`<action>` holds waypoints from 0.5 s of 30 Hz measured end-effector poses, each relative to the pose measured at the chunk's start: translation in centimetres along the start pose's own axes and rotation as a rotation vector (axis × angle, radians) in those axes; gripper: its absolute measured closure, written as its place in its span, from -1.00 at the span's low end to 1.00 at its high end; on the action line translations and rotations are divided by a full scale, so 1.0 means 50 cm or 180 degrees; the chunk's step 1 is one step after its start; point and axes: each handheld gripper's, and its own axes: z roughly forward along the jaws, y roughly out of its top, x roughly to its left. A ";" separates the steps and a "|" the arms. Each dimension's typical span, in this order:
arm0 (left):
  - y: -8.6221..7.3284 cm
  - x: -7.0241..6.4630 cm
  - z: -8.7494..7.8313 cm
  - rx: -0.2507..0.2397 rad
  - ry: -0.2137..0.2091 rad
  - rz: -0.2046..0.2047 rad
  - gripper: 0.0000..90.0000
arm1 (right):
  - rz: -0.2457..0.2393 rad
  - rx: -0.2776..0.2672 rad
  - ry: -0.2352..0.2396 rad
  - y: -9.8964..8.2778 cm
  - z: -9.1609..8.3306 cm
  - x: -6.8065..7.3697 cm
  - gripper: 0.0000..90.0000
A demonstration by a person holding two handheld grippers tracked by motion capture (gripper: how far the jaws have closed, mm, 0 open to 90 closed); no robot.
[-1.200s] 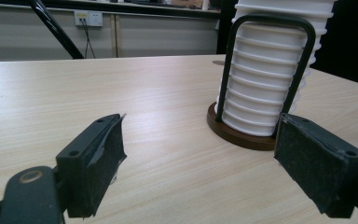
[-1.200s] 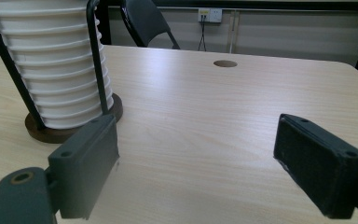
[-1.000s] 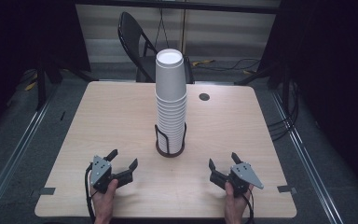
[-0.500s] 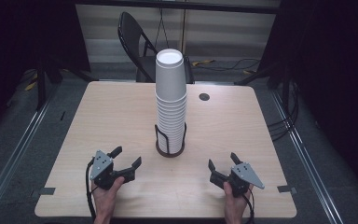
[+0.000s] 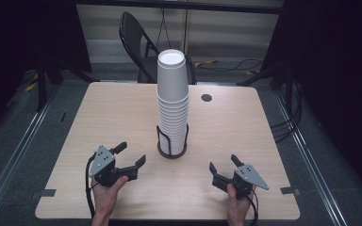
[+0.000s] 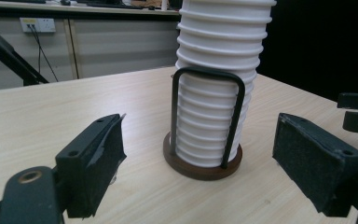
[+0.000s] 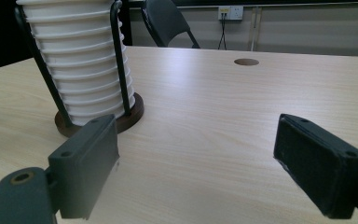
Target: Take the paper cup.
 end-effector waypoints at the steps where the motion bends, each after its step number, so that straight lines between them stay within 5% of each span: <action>1: 0.003 0.000 0.001 -0.0015 -0.0006 0.0002 -0.64 | 0.0003 0.0003 0.0012 0.000 0.000 0.000 -0.71; 15: 0.058 -0.006 0.017 -0.0086 -0.0212 0.0027 -0.61 | 0.0031 0.0010 0.0088 0.000 -0.001 -0.002 -0.70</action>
